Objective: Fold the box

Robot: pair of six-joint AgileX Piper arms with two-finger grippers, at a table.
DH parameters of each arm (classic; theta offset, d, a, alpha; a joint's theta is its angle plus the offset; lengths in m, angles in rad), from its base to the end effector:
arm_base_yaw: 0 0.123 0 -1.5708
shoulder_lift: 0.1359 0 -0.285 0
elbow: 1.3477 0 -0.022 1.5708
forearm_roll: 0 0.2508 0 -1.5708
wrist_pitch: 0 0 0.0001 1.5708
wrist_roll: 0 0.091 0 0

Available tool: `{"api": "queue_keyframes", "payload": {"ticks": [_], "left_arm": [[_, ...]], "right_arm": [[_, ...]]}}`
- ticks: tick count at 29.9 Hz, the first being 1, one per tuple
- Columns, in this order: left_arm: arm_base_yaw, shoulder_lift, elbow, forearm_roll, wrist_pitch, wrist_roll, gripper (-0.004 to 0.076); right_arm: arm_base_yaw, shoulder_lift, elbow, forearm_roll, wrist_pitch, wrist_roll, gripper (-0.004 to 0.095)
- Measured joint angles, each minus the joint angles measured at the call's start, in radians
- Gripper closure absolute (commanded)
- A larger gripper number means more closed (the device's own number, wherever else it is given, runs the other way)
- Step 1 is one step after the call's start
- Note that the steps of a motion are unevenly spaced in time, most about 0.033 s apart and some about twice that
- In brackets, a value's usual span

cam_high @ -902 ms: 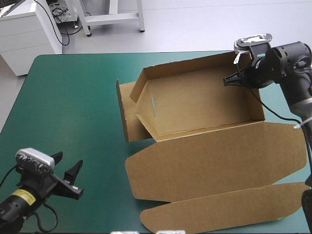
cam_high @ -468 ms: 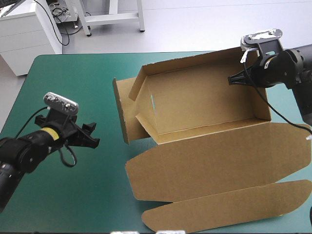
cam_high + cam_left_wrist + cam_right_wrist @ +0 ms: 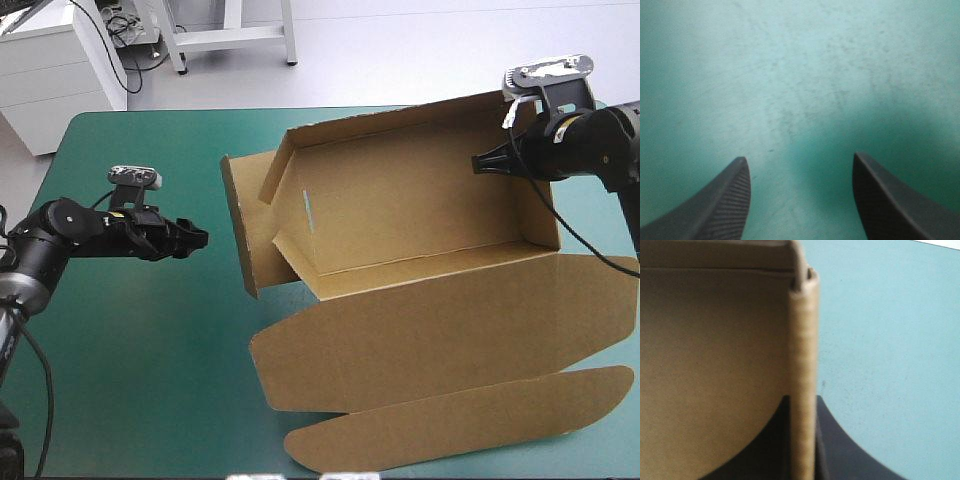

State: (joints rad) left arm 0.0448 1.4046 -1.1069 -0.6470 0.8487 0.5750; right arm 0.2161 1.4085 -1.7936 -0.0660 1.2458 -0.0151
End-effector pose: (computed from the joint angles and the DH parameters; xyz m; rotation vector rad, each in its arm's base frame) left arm 0.2901 -0.0282 0.3111 0.2698 2.4310 -0.5197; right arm 0.2657 0.0525 0.4781 -0.2640 2.3269 0.0157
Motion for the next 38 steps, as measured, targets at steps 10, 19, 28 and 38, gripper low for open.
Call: {"api": "queue_keyframes", "payload": {"ticks": [10,19,28,38], "left_arm": [[0.012,0.184,-0.003,-0.517,0.142,0.340,0.0300],[0.012,0.195,-0.007,-0.790,0.326,0.522,0.0300],[-0.004,0.145,-0.007,-0.827,0.331,0.545,0.0300],[-0.079,0.107,-0.007,-0.882,0.334,0.550,0.0300]], "right_arm": [[0.000,0.000,0.000,0.043,0.000,-0.018,0.0928],[0.000,0.011,0.000,0.034,0.000,-0.017,0.0928],[0.000,0.098,-0.001,0.035,0.000,0.004,0.0928],[0.000,0.176,-0.001,0.044,-0.001,0.009,0.0928]]}}
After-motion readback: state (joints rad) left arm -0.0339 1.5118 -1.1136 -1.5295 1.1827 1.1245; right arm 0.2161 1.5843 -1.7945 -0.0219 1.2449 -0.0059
